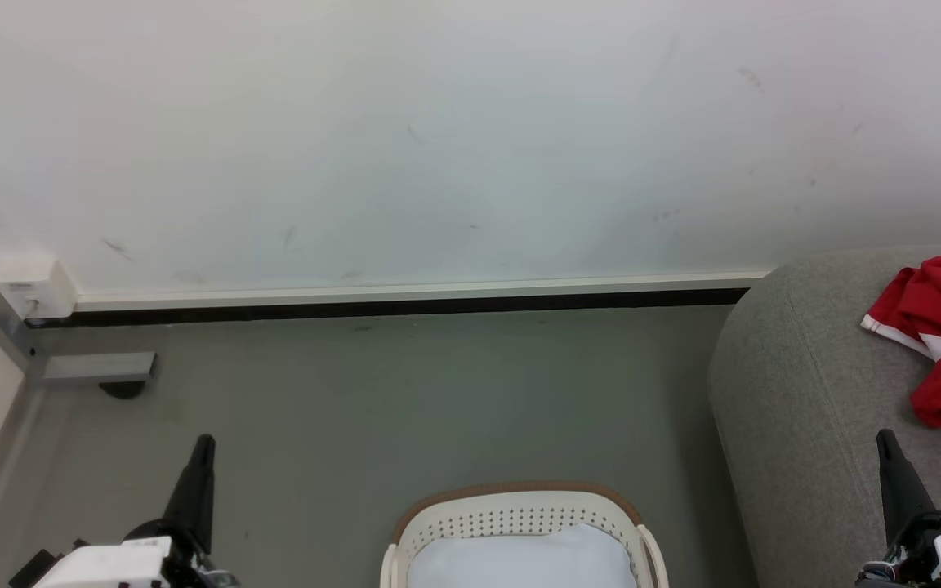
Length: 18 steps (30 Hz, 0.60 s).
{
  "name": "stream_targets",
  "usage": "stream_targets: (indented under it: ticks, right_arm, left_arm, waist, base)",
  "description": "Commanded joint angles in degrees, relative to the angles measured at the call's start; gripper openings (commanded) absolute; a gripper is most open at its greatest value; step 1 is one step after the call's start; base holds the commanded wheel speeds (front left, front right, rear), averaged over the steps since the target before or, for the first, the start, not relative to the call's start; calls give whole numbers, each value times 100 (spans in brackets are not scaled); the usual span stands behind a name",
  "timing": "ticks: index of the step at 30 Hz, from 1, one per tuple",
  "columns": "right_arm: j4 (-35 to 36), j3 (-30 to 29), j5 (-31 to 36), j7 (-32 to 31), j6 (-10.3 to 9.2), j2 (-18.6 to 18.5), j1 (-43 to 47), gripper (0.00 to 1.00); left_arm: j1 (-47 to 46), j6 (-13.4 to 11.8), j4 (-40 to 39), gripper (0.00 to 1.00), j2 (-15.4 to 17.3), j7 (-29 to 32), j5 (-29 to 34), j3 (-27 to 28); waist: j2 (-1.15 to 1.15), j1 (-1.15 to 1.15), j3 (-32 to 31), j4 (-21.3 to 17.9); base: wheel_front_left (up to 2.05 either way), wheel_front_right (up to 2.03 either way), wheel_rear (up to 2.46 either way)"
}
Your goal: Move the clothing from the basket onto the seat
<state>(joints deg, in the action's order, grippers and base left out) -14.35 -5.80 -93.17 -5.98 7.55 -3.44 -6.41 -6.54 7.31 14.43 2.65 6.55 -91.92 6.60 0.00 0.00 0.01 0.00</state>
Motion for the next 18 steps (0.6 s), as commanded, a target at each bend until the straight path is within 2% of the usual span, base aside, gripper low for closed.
stream_targets:
  ticks: [1,18]
  right_arm:
    - [-9,-19,25,-10,-12,2,-38,0]
    - [-9,-25,31,-19,-12,7,-39,0]
  left_arm:
    - [-43,37,9,0,42,31,-74,16]
    - [-43,37,8,0,42,30,-75,15]
  waist:
    - [0,0,0,0]
    - [0,0,0,0]
  base:
    - [0,0,0]
    - [0,0,0]
